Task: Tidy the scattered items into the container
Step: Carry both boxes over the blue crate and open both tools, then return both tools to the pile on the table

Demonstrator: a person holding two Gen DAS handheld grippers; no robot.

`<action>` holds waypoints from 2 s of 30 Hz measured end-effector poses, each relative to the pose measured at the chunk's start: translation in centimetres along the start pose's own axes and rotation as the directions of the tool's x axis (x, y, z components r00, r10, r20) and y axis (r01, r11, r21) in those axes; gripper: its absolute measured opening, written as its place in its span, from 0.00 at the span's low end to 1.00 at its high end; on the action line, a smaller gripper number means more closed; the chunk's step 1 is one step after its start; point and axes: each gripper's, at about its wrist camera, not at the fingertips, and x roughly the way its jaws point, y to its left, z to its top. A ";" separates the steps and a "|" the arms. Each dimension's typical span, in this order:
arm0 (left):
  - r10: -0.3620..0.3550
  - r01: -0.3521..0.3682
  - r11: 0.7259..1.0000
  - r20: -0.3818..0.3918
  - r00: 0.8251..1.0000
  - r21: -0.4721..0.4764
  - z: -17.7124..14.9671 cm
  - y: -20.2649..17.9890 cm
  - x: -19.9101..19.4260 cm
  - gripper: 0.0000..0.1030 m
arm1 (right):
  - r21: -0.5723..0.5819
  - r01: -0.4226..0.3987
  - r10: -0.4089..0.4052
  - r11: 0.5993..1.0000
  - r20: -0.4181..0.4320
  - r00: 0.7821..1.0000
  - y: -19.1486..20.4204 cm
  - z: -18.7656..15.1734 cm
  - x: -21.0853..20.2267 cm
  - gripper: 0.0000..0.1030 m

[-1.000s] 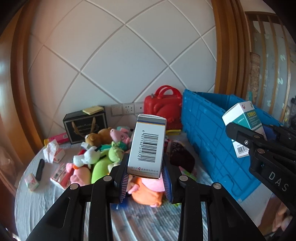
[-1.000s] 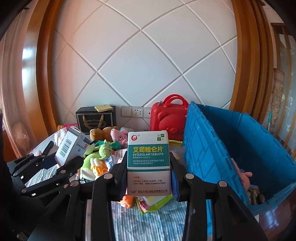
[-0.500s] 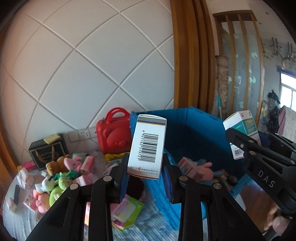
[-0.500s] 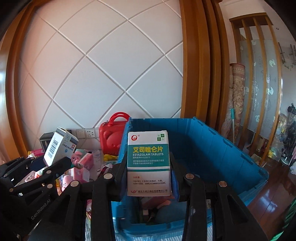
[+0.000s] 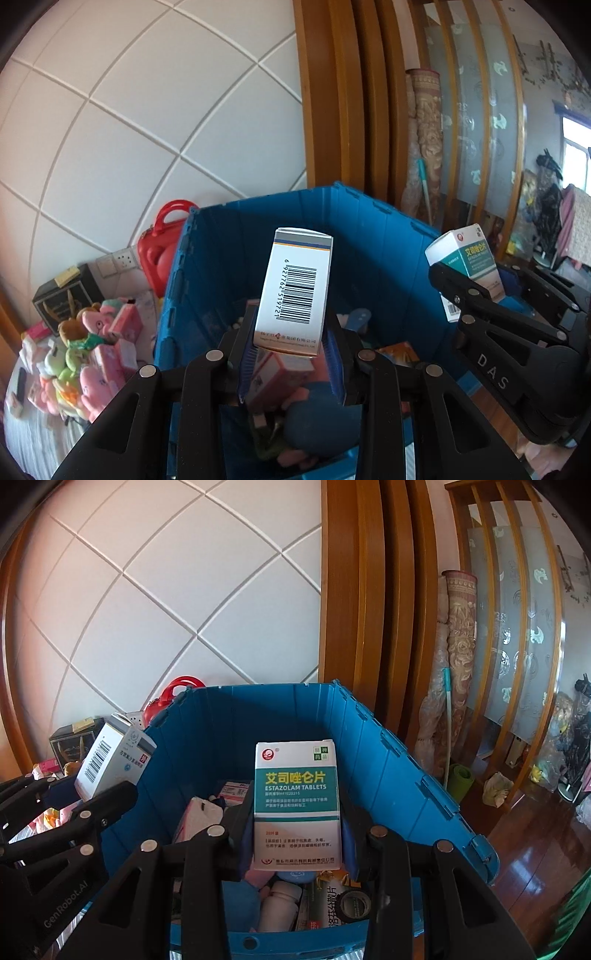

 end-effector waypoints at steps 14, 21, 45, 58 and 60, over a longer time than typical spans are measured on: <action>0.034 -0.034 0.999 -0.004 0.999 -0.016 -0.9 -1.8 -0.2 0.84 | 0.030 0.011 -0.011 0.999 -0.011 1.000 -3.9 -0.4 0.9 0.71; 0.056 -0.056 0.998 0.011 0.998 -0.039 -0.9 -0.6 -1.1 0.97 | 0.058 0.024 -0.025 0.998 0.010 1.000 -4.6 0.0 0.1 1.00; 0.315 -0.321 0.921 -0.065 0.947 -0.220 -9.9 27.8 -7.4 1.00 | -0.053 -0.191 0.196 0.980 0.100 0.975 20.1 1.8 -4.2 1.00; 0.343 -0.436 0.863 -0.336 0.877 -0.255 -21.3 46.8 -4.9 1.00 | -0.068 -0.276 0.257 0.959 -0.207 0.944 37.1 -5.9 3.8 1.00; 0.322 -0.423 0.866 -0.350 0.880 -0.267 -21.8 47.1 -3.6 1.00 | -0.067 -0.287 0.263 0.955 -0.247 0.933 38.0 -7.1 5.5 1.00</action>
